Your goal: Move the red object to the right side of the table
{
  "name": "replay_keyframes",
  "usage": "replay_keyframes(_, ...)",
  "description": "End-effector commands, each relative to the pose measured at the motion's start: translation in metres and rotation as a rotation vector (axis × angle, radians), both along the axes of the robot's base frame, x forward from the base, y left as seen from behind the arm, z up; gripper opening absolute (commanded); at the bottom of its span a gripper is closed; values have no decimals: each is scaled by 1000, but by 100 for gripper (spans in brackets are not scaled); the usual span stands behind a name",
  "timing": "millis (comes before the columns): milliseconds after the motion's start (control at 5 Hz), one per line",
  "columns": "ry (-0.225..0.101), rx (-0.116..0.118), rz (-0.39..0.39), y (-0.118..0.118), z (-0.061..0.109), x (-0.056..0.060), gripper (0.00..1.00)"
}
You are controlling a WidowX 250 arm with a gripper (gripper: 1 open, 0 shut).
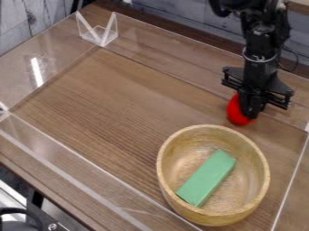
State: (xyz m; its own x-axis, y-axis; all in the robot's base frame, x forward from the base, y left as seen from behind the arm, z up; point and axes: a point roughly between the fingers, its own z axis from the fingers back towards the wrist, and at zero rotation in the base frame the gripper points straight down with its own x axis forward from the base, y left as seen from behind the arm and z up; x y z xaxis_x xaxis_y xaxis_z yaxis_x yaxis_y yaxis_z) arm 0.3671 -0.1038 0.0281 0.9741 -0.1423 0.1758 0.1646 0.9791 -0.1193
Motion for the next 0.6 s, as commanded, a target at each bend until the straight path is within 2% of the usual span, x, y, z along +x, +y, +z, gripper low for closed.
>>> replay_keyframes(0,-45,-13,-14,-14,0,3,0)
replay_keyframes(400,-72,-20,0,-19,-5,2,0)
